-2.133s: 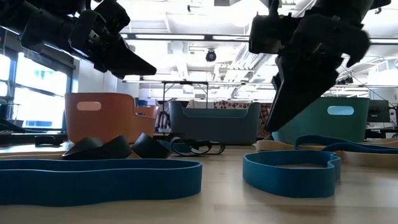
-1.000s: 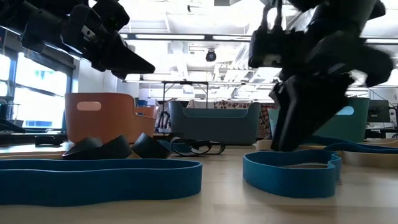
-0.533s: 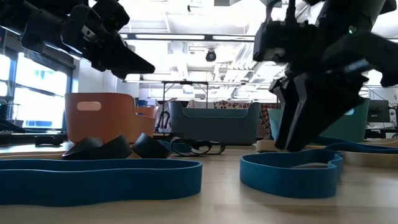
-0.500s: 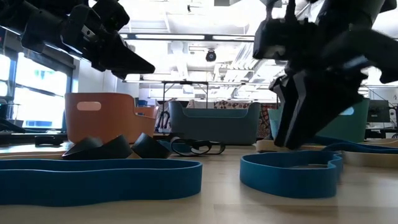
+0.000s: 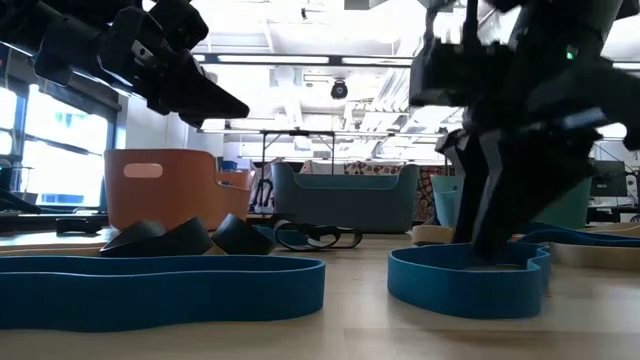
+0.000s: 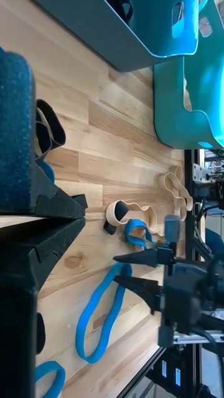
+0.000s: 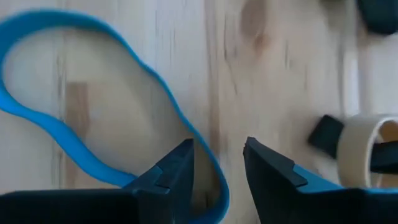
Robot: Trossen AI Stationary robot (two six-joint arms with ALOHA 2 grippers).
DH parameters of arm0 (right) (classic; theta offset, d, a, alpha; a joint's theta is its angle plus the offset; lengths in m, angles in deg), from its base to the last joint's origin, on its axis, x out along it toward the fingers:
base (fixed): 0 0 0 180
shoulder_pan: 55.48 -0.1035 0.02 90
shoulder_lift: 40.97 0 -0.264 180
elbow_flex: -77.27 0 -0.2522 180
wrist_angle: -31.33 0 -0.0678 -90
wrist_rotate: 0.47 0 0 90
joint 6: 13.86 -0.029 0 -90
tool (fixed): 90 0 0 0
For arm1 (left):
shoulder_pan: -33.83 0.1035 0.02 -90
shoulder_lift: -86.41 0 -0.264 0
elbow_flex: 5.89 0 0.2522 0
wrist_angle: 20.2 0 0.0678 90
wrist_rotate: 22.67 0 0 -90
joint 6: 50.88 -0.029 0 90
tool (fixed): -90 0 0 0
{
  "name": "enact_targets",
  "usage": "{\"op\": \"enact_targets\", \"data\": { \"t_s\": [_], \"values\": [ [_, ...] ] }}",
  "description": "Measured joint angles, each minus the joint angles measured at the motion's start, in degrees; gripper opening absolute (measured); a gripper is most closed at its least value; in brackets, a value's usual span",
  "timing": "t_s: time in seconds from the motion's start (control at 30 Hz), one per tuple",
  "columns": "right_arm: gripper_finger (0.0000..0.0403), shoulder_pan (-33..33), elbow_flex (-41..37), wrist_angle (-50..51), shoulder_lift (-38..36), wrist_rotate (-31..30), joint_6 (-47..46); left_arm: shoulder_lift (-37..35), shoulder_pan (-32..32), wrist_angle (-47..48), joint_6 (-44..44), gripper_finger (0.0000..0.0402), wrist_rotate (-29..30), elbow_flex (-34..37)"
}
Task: Sort rubber bands into baskets
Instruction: Put the blue rubber band into the orange bin
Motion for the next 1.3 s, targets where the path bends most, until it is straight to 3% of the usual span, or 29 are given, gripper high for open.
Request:
{"op": "enact_targets", "data": {
  "t_s": [0.17,0.3,0.4,0.67,0.87,1.1,1.3],
  "values": [
    [0.0115,0.8,0.1,-0.1,1.6,2.1,0.5,0.0,0.0,-0.4,0.0,0.0,0.0,0.0],
    [0.0056,1.6,0.5,0.6,1.4,2.5,1.0,0.0,0.0,-0.4,0.9,0.0,0.0,0.0],
    [0.0009,2.0,2.4,4.9,1.5,-1.2,2.0,0.0,0.0,-0.1,4.1,0.0,0.2,0.0],
    [0.0003,4.1,7.1,5.1,1.4,-12.4,7.0,0.0,0.0,0.1,4.6,0.0007,1.4,0.0],
    [0.0002,6.0,7.7,-3.9,1.4,-18.0,13.6,1.9,-1.5,-1.2,4.7,0.0058,1.6,0.0],
    [0.0001,8.2,7.7,-15.4,1.4,-20.3,23.4,5.4,-1.9,-5.8,6.1,0.0129,3.7,-0.1],
    [0.0001,9.6,7.7,-24.1,1.4,-20.4,29.7,7.1,-1.9,-7.5,9.0,0.0164,2.9,-0.7]
  ]
}}
